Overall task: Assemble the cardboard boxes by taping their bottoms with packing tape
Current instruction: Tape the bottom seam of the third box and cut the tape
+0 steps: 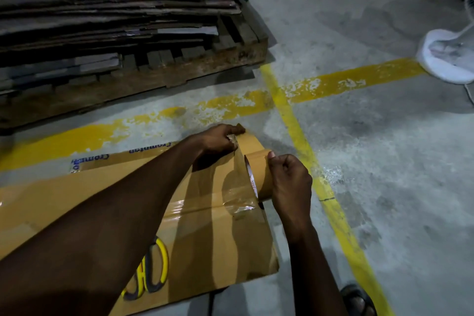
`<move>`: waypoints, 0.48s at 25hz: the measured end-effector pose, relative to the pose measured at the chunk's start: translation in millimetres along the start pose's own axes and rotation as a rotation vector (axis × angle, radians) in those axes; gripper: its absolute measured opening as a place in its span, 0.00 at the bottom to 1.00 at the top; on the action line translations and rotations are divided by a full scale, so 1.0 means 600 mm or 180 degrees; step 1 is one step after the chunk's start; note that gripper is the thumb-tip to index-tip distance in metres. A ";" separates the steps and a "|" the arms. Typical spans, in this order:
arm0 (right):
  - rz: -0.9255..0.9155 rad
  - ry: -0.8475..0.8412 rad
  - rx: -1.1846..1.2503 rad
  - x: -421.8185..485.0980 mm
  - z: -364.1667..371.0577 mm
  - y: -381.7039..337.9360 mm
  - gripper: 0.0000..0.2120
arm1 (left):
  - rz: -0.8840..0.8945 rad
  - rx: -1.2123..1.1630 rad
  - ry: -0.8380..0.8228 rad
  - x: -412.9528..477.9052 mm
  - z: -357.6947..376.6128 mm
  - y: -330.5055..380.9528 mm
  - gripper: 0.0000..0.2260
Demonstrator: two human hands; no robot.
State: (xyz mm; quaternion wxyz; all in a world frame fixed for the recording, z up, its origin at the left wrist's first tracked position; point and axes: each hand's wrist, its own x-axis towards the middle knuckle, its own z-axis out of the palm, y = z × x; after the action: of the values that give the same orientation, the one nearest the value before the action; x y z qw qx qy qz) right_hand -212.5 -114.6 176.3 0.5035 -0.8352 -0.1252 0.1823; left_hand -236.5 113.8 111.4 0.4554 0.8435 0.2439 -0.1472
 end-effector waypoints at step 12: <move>-0.0040 0.0041 -0.0018 -0.001 0.007 -0.003 0.18 | 0.0150 0.0166 0.0179 -0.006 0.001 -0.017 0.25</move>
State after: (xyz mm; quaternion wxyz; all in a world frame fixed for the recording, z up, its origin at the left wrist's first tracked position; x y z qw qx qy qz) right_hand -215.0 -111.0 176.1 0.5031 -0.8369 -0.1278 0.1734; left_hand -244.9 117.1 105.9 0.4296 0.8644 0.2327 -0.1190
